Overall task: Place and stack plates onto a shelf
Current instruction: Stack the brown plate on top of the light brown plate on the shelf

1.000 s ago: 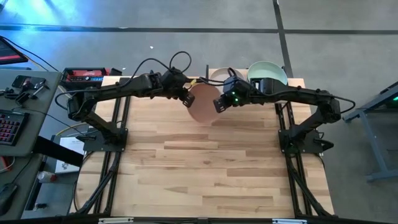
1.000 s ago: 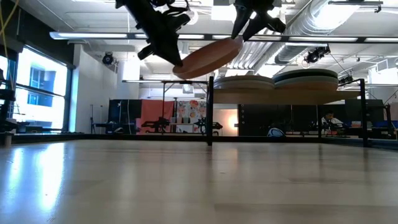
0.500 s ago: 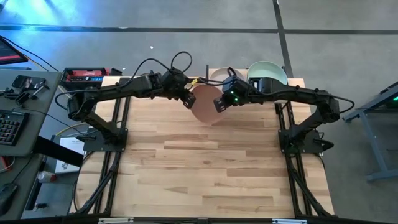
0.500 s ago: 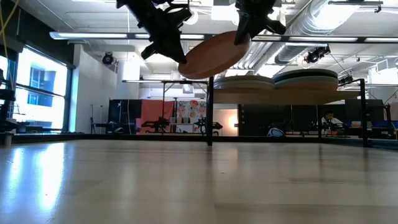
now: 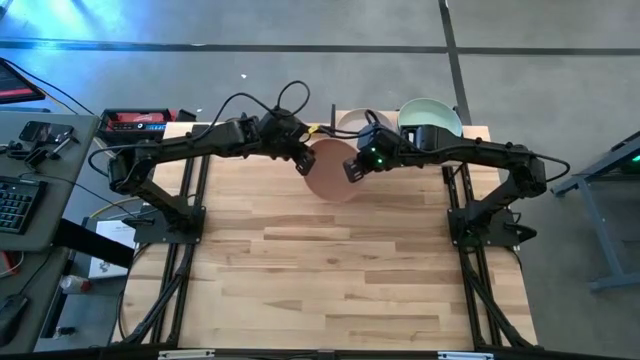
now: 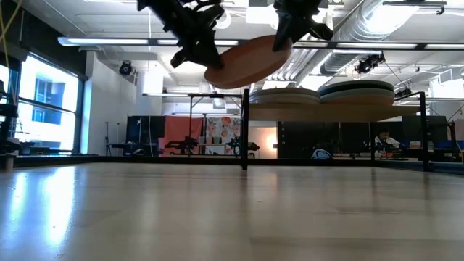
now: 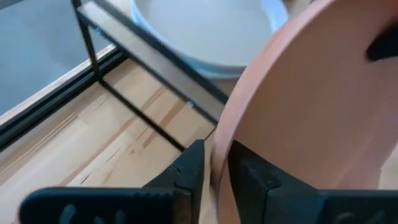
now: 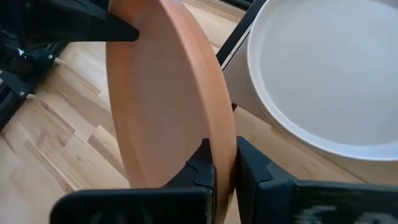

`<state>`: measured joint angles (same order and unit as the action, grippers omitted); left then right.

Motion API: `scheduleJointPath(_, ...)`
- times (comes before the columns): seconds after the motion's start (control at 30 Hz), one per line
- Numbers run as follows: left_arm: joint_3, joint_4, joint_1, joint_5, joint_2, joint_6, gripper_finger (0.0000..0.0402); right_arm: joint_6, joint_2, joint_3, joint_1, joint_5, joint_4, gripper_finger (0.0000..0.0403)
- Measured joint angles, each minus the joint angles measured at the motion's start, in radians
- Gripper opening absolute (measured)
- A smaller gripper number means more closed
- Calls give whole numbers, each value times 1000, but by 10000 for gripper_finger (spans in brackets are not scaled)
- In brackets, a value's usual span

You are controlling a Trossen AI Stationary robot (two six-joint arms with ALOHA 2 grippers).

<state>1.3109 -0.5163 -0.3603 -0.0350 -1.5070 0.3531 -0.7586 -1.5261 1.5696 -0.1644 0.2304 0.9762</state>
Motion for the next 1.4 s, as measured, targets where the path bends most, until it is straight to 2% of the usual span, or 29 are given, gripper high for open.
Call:
scheduleJointPath(0.27, 0, 20, -2, 4, 8, 10, 106, 14, 2, 0, -21, -6, 51, 6)
scheduleJointPath(0.43, 0, 22, -16, 1, 39, 10, 110, 64, 3, 0, -67, -16, 98, 6)
scheduleJointPath(0.63, 0, 21, -43, 0, 82, 10, 110, 216, 8, 0, -175, -84, 105, 6)
scheduleJointPath(0.8, 0, 20, -46, 0, 92, 10, 110, 345, 31, 0, -313, -208, 80, 6)
scheduleJointPath(1.03, 0, 13, -46, -2, 92, -15, 110, 494, 48, 1, -545, -447, -13, 6)
scheduleJointPath(1.27, 0, 13, -52, -7, 92, -16, 110, 539, 47, 1, -767, -588, -46, 7)
scheduleJointPath(1.4, 0, 13, -52, -29, 92, -16, 110, 557, 24, 1, -848, -673, -42, 7)
